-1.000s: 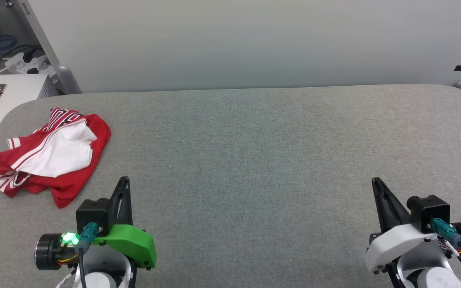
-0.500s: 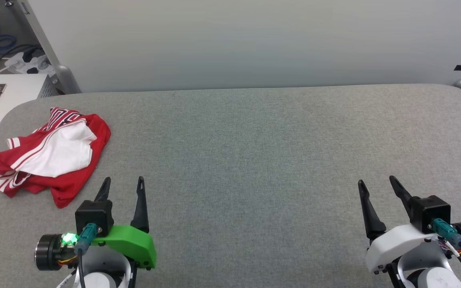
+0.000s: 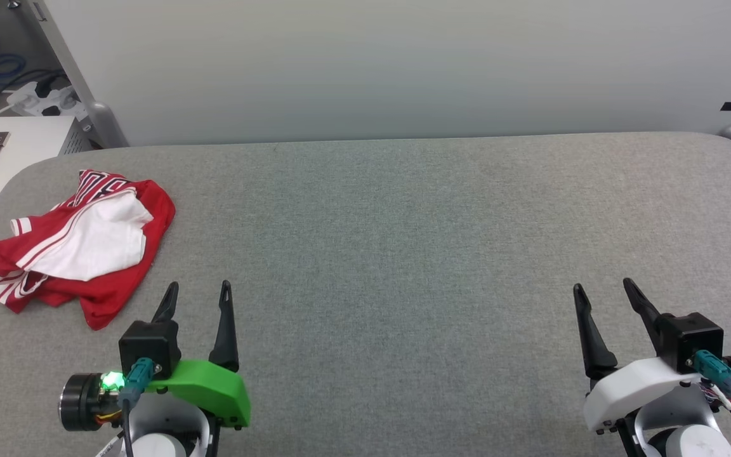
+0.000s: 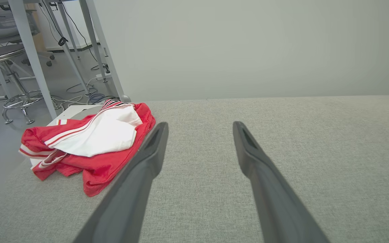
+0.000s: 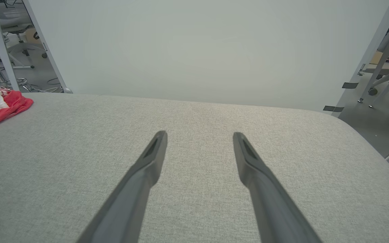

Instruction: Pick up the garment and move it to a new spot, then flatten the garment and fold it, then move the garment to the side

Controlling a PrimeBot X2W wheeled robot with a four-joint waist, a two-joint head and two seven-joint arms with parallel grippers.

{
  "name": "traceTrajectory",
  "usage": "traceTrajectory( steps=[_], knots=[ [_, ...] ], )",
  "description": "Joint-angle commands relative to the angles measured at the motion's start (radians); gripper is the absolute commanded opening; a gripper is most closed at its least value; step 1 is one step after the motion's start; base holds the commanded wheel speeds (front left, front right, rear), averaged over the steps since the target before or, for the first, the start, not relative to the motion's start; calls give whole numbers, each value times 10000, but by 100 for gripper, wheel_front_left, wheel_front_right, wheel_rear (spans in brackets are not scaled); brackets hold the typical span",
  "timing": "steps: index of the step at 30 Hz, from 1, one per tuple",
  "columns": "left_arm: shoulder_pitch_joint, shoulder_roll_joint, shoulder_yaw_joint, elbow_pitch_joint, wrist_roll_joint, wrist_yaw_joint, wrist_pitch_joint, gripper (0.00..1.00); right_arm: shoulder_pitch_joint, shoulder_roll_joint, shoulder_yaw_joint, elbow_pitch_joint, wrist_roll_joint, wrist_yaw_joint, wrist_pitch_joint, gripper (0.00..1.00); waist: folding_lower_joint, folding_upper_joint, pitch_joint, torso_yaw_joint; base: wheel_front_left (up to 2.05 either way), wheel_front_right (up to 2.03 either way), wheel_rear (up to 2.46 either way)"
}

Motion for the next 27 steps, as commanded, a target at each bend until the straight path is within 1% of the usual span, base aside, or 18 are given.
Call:
traceTrajectory(
  steps=[1, 12, 27],
  knots=[
    [50, -13, -37, 47, -114, 31, -110, 100, 35, 5, -13, 41, 98, -2, -105, 100, 0, 0, 4, 2, 0, 0, 0],
    [51, -19, -132, 230, -343, -7, -357, 100, 13, 7, -44, 71, 449, -3, -349, 100, 0, 0, 53, 9, 0, 0, 0],
    [83, -27, -158, -81, -526, -143, -665, 100, 8, 9, -101, -260, 684, -4, -653, 100, 0, 0, 105, 53, 0, 0, 0]
  ],
)
